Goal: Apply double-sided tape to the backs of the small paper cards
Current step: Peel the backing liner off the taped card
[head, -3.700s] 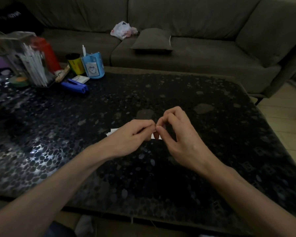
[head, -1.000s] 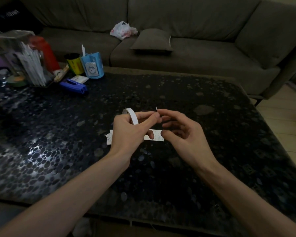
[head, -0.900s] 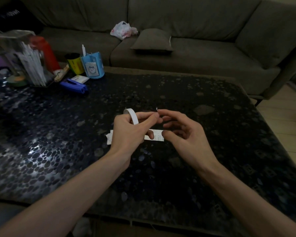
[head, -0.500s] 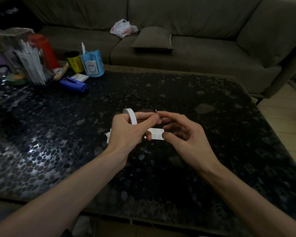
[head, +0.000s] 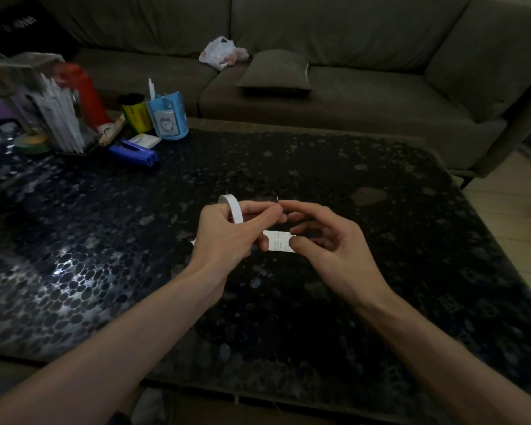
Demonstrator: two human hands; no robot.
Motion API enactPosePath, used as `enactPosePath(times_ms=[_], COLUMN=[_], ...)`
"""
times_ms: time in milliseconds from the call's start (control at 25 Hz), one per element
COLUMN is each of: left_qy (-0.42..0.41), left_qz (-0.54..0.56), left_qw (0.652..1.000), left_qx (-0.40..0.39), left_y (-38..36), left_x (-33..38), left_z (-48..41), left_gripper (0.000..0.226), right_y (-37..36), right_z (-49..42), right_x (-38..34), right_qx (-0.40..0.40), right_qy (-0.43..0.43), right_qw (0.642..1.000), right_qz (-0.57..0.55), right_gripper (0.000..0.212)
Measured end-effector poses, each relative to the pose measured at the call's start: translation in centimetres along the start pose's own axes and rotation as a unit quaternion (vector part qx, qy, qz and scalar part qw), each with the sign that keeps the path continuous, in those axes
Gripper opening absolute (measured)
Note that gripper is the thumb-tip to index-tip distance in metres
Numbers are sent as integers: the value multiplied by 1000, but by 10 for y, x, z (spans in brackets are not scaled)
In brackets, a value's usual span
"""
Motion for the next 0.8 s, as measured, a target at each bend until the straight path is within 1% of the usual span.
enactPosePath(times_ms=[320,600,800], left_qy=[-7,-10,-17], left_qz=[5,-13,2], left_qw=[1000,1000,1000], left_qx=[-4,-3,-9], left_y=[3,4,5], left_x=[-1,-2,-1], left_z=[-2,-4,-5], left_gripper=[12,14,11], right_y=[-2,-2,-3], right_z=[-1,-3,-4], right_x=[-1,-1,-2], right_qx=[-9,-4,0], right_qy=[-5,-1,-1], right_qw=[1000,1000,999], right_qz=[-4,-18,-46], right_gripper=[52,53,52])
Point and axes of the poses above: each hand's wrist, its own z-axis away from the middle knuckle, its own y-axis out of the back of the hand, x = y × z, the point moved 10 cm from there along -z, towards the middle knuckle, and after that the axes turned 5 degrees about z, right-handed, at the moved point
